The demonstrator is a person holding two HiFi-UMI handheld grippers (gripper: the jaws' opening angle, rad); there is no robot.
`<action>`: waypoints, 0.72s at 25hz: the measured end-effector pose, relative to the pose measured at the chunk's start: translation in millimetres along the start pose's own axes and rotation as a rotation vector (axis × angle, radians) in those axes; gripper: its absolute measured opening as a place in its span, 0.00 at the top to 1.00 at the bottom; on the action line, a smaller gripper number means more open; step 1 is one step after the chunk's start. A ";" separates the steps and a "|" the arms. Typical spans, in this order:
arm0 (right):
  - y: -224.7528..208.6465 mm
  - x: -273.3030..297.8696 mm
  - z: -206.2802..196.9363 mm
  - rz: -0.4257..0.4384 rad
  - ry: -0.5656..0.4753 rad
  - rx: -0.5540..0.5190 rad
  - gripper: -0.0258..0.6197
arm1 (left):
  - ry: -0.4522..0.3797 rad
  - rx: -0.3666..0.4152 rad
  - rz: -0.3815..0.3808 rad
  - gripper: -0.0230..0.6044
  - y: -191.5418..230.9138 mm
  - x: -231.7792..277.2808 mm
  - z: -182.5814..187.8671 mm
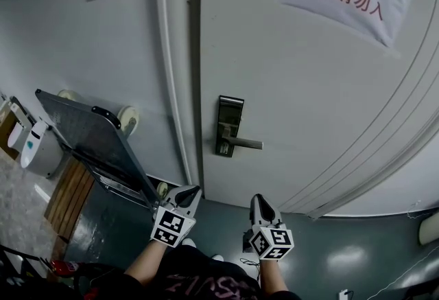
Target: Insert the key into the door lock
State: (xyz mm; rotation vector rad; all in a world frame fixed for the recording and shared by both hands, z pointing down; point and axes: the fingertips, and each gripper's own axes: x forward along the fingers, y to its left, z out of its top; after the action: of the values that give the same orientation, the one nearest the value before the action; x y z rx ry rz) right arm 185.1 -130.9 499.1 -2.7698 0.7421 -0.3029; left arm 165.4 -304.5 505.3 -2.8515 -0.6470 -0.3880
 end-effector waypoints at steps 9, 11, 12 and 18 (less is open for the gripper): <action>-9.3 -5.1 1.8 -0.028 -0.014 0.020 0.85 | -0.005 -0.019 0.007 0.94 1.7 -4.7 -2.3; -8.6 -3.6 4.4 -0.035 -0.019 0.007 0.85 | -0.009 -0.014 -0.002 0.94 2.0 -5.2 0.4; -7.7 -2.6 5.0 -0.039 -0.021 0.004 0.85 | -0.011 -0.012 -0.008 0.94 2.4 -5.5 1.3; 0.6 -4.1 2.5 -0.063 -0.018 -0.005 0.85 | -0.013 -0.021 -0.023 0.94 9.1 -9.8 -5.5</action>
State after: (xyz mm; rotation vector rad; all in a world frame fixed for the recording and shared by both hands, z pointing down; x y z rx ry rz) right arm 182.0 -128.8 496.0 -2.8005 0.6526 -0.2885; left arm 159.8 -317.8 506.4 -2.8707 -0.6833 -0.3828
